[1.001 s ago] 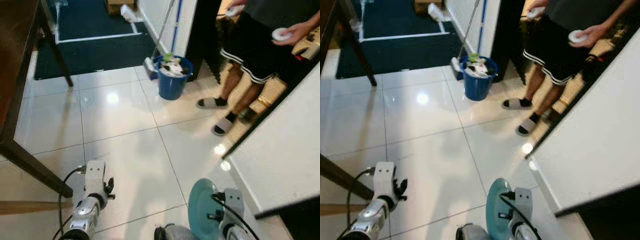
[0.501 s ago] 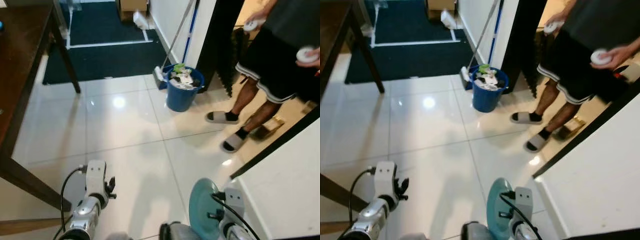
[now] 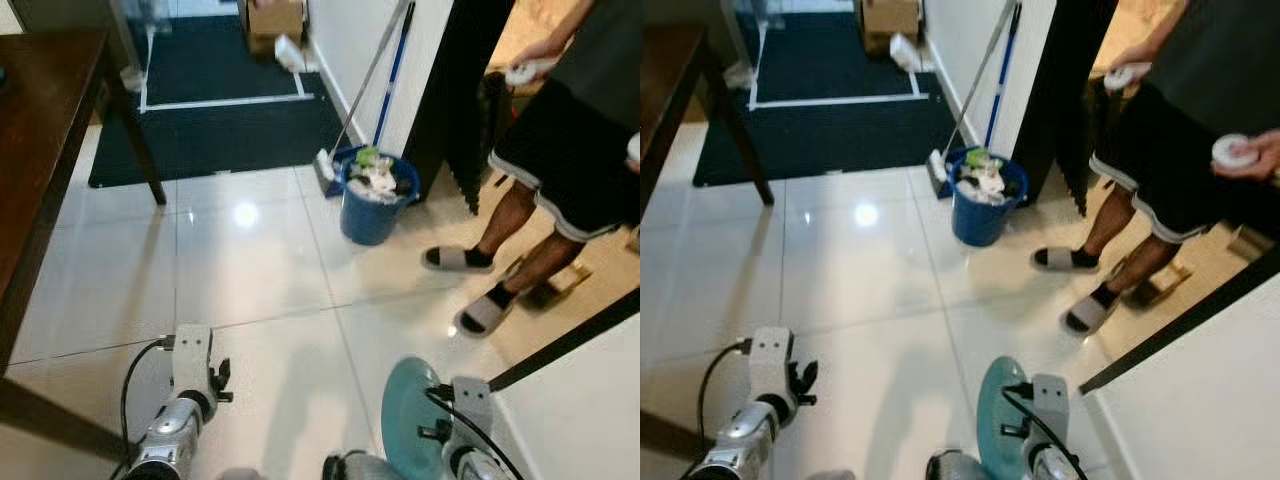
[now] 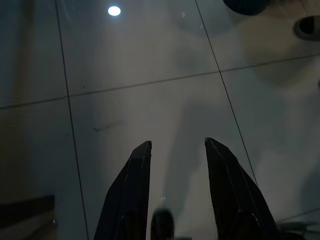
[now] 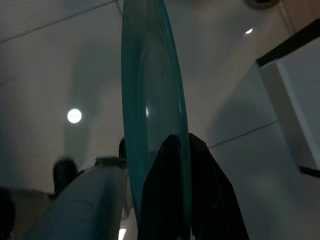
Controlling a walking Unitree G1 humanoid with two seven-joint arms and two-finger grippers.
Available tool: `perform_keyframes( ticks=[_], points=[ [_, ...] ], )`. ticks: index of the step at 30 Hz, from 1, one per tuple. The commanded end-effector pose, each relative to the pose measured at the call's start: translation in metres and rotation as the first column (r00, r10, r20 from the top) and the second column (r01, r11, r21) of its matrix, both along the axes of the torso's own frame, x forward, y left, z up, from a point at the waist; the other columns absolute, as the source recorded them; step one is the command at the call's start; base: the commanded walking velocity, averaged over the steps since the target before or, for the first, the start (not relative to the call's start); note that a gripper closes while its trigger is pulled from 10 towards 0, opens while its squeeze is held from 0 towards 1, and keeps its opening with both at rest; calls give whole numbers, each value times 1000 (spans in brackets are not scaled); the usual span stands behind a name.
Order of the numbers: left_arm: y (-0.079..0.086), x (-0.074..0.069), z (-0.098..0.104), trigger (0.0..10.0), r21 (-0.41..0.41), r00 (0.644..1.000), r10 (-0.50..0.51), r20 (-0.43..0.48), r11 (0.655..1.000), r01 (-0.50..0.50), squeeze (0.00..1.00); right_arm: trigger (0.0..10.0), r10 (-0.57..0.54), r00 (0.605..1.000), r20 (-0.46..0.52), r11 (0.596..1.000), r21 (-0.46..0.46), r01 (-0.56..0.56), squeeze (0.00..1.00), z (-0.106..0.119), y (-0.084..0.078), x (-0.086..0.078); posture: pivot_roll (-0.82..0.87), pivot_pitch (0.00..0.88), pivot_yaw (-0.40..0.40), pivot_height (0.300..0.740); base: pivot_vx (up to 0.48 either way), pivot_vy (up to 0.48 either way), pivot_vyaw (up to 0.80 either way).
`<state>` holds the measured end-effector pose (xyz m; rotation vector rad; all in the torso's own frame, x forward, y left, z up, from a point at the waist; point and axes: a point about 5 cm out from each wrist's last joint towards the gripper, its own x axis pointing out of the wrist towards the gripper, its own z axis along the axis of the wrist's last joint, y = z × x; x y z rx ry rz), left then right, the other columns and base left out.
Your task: Setting the table
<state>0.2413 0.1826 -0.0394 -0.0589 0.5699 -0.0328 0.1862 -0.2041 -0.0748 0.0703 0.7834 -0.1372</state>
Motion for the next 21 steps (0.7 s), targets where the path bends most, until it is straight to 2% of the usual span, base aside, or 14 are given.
perform_keyframes(
  ticks=[1, 21],
  points=[
    [3, -6, -5, 10000, 2, 1000, 9, -29, 1000, -9, 0, 10000, -11, 1000, -21, 1000, 16, 12, 0, -4, 3, -7, 72, 45, 18, 740, 315, 0, 0],
    [5, -6, -5, 10000, 3, 999, 17, -34, 1000, -17, 0, 10000, -13, 999, -30, 1000, 13, 13, 0, -5, 3, -8, 71, 50, 19, 740, 307, 0, 0]
  ],
)
